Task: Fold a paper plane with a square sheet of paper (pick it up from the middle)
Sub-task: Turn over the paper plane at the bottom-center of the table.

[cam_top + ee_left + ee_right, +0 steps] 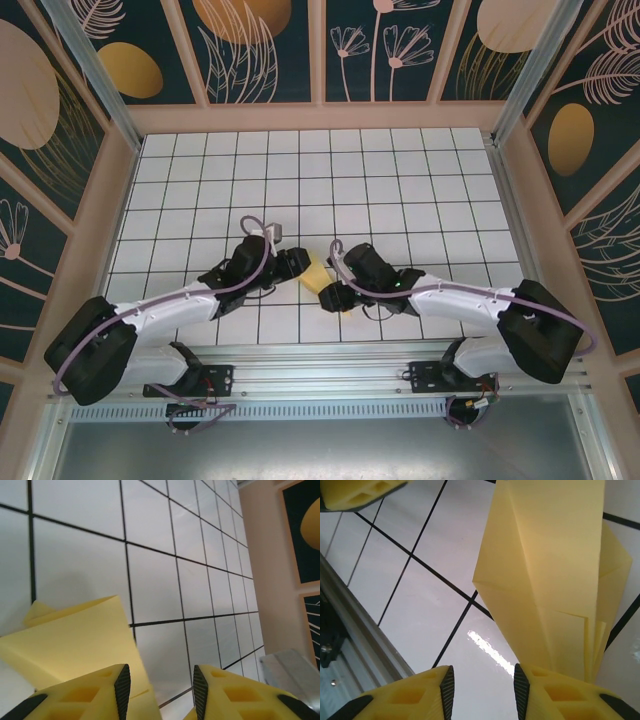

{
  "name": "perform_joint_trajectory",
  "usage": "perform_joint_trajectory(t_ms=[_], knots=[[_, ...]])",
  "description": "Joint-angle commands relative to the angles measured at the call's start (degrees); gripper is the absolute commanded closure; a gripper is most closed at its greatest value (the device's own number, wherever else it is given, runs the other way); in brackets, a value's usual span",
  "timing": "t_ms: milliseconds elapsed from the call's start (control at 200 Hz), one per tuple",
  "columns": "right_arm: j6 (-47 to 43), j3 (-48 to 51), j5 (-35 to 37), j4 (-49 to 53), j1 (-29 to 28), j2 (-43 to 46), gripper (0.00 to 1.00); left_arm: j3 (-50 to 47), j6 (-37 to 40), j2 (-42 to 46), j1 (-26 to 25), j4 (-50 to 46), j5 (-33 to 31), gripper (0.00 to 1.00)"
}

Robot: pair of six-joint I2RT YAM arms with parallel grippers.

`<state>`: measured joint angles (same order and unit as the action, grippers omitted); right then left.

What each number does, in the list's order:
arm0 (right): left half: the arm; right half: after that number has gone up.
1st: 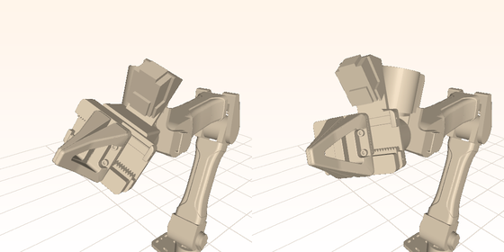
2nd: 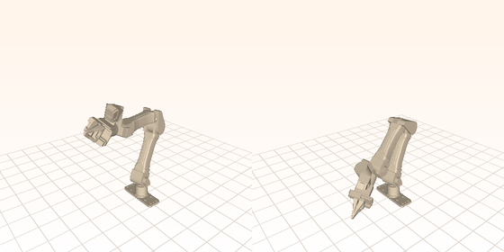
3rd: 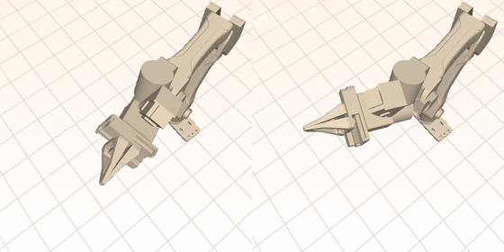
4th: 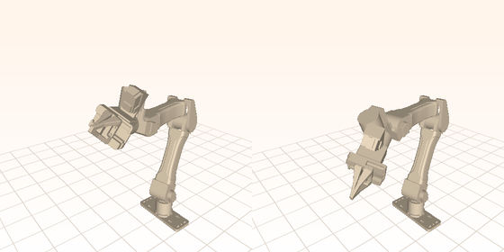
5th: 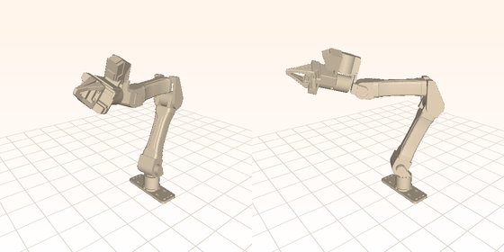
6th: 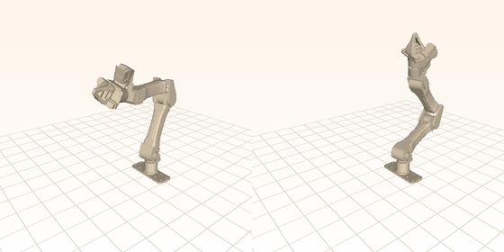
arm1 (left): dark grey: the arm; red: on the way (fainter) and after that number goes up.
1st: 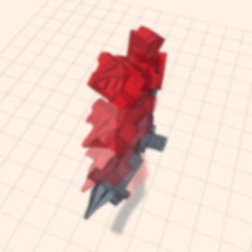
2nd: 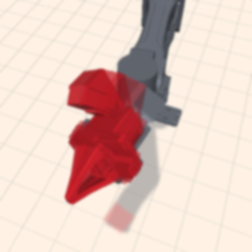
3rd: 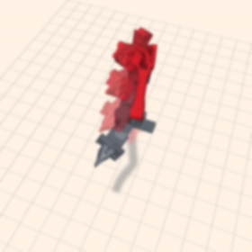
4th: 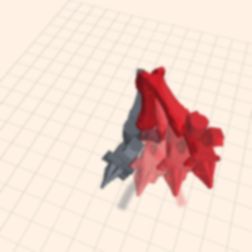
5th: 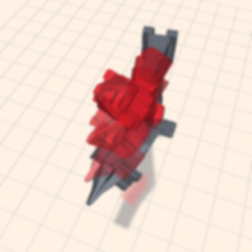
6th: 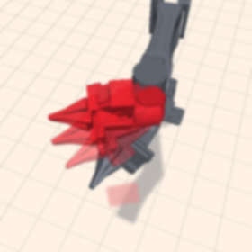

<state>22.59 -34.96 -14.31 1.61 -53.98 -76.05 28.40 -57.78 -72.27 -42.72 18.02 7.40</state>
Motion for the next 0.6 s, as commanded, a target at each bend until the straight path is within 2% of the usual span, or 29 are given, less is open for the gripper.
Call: perform_joint_trajectory(t_ms=[0,110,210,345,590], knots=[[-8.0,1.1,12.1,-3.2,-3.3,-0.8,0.60,-2.3,-1.5,2.3,-0.2,-2.6,-1.4,0.60],[-14.7,2.3,16.8,-5.8,-6.5,-1.5,0.59,-3.3,-1.6,3.5,-0.3,-2.8,-1.8,0.60],[-18.3,2.6,18.0,-6.2,-8.3,-2.9,0.59,-3.6,-1.8,3.7,-0.2,-2.8,-1.8,0.60],[-19.3,2.9,20.8,-7.1,-9.3,-5.0,0.59,-3.5,-1.6,3.6,-0.3,-3.0,-1.6,0.60],[-20.2,3.3,21.2,-9.2,-9.8,-8.0,0.59,-3.7,-1.3,3.6,-0.2,-3.0,-1.3,0.59]])
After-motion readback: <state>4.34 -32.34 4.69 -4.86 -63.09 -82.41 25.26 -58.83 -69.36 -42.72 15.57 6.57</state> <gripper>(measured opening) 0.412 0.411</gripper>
